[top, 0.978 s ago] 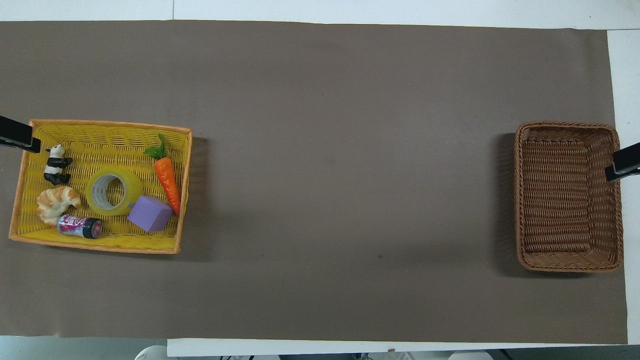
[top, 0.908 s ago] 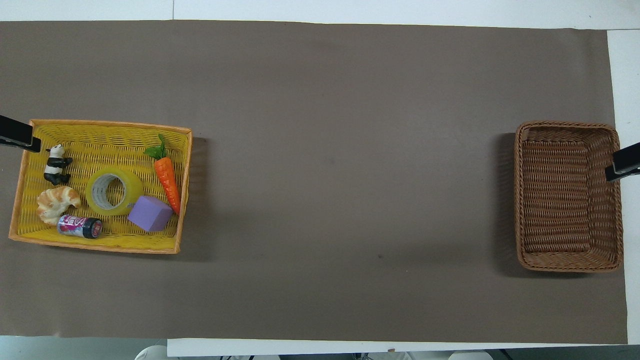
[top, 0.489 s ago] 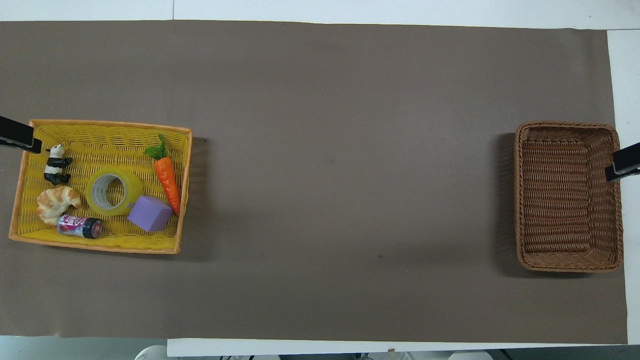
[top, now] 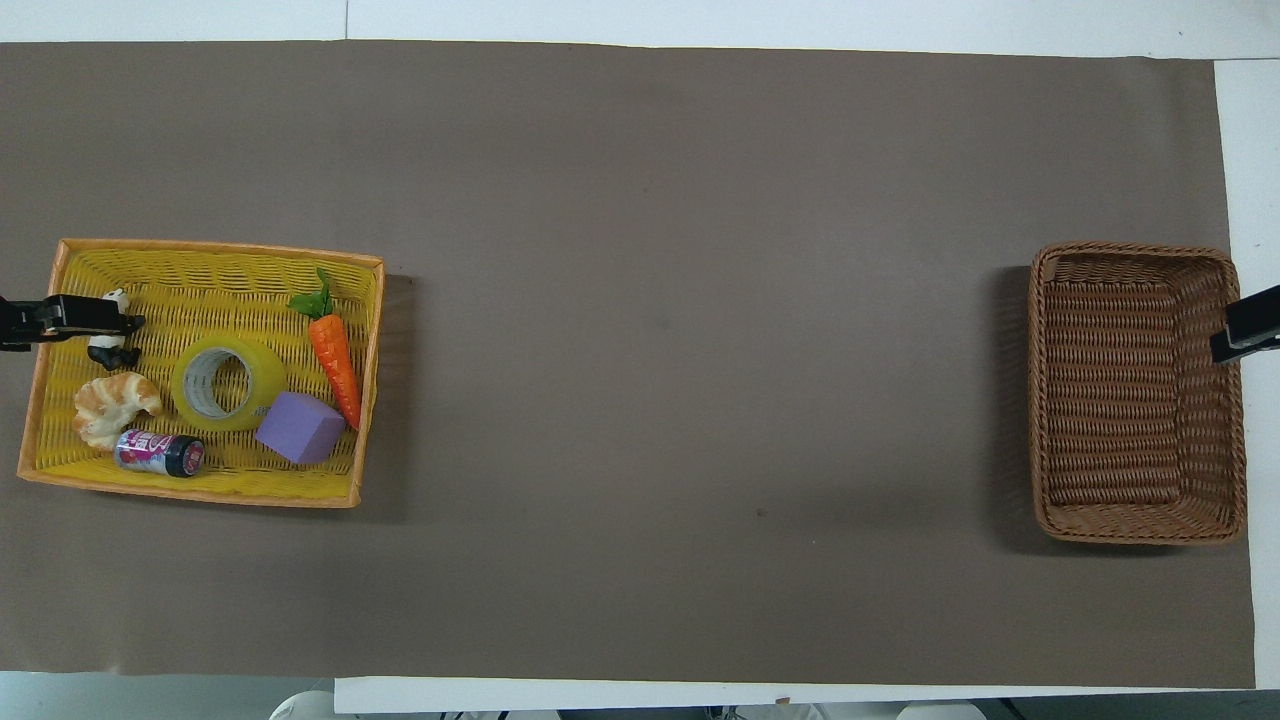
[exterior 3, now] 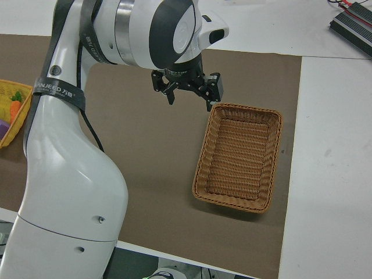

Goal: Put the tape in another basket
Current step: 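Reach the left gripper down into the tape roll's center hole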

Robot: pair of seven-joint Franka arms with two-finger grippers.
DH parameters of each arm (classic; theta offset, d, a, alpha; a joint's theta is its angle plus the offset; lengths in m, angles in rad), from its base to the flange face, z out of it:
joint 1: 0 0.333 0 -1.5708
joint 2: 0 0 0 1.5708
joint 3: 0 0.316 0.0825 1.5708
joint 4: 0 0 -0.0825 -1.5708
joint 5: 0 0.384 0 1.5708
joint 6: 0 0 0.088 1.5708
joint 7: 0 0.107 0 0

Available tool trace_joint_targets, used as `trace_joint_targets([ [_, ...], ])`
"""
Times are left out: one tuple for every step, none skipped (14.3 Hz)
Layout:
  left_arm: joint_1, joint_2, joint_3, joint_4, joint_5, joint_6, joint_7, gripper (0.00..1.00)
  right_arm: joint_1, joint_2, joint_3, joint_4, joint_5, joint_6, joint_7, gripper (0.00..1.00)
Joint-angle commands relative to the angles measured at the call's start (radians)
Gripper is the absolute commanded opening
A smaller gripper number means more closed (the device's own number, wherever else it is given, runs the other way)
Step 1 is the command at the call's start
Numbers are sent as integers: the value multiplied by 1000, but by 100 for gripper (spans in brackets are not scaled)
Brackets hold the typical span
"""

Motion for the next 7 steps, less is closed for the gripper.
trace_joint_targets([
  [11, 15, -9, -85, -5, 109, -3, 100, -2, -25, -1, -28, -5, 1, -25, 100],
  [11, 31, -9, -105, -5, 133, -3, 100, -2, -25, -1, -28, -5, 1, -25, 100],
  [8, 52, -9, -120, -5, 176, -4, 100, -2, -25, -1, -28, -5, 1, -25, 100],
  [6, 64, -10, -132, -5, 211, -6, 100, -2, -25, -1, -28, -5, 1, -25, 100],
  [3, 77, -9, -137, -5, 227, -4, 100, -2, -25, -1, -28, -5, 1, -25, 100],
  [2, 89, -10, -143, -5, 235, -1, 100, -2, -25, -1, -28, -5, 1, -25, 100],
  [0, 112, -10, -146, -5, 239, 2, 100, -2, -25, -1, -28, -5, 1, -25, 100],
])
